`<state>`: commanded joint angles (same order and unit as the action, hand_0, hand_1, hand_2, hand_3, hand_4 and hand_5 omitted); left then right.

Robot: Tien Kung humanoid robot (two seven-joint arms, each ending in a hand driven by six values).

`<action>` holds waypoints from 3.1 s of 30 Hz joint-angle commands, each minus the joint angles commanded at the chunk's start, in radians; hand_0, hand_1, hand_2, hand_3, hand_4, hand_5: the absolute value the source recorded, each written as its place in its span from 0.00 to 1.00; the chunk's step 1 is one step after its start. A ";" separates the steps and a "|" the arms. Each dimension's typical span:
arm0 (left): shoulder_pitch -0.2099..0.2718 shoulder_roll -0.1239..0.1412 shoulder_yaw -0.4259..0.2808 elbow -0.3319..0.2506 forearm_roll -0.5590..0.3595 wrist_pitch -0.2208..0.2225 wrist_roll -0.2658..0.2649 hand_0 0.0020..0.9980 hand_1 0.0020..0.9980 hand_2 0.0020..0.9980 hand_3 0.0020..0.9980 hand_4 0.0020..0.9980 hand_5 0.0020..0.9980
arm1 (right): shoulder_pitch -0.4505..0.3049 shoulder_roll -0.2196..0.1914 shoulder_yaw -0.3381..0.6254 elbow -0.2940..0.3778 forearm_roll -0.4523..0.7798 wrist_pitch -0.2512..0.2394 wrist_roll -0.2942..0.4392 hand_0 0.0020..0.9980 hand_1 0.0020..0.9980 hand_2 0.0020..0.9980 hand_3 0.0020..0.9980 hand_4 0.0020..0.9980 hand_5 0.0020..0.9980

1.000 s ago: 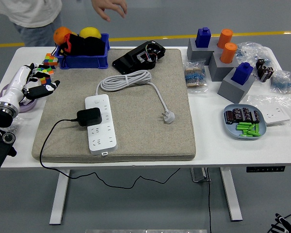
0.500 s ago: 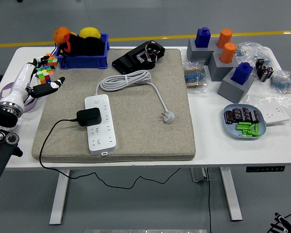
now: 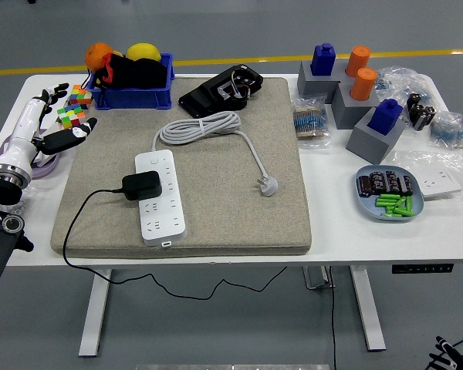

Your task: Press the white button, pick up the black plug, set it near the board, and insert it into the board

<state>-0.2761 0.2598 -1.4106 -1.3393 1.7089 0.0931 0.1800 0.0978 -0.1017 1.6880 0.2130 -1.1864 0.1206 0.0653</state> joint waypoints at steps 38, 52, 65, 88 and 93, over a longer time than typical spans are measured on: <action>0.025 -0.036 0.021 -0.011 -0.019 -0.043 0.006 0.93 0.95 0.91 0.89 0.80 0.21 | -0.010 0.002 -0.007 0.003 0.009 -0.001 -0.003 0.73 0.61 0.55 0.67 0.74 0.49; 0.033 -0.046 -0.002 -0.020 -0.016 -0.043 -0.005 0.93 0.95 0.91 0.88 0.80 0.19 | -0.008 0.003 0.008 0.005 0.006 0.003 -0.008 0.73 0.61 0.55 0.67 0.74 0.49; 0.037 -0.067 -0.016 -0.022 -0.028 -0.030 -0.058 0.92 0.95 0.90 0.88 0.80 0.18 | 0.003 -0.005 -0.004 0.004 0.014 0.004 -0.013 0.73 0.61 0.55 0.67 0.74 0.49; 0.079 -0.103 -0.034 -0.030 -0.020 -0.032 -0.065 0.90 0.93 0.89 0.86 0.80 0.18 | -0.013 0.002 0.015 0.002 -0.001 0.003 -0.012 0.73 0.61 0.55 0.67 0.74 0.50; 0.077 -0.104 -0.040 -0.032 -0.020 -0.032 -0.064 0.91 0.94 0.89 0.86 0.79 0.16 | -0.012 -0.002 0.019 0.003 0.000 0.003 -0.013 0.73 0.61 0.55 0.67 0.74 0.50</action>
<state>-0.1989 0.1557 -1.4506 -1.3709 1.6891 0.0614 0.1159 0.0854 -0.1034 1.7070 0.2156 -1.1866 0.1235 0.0524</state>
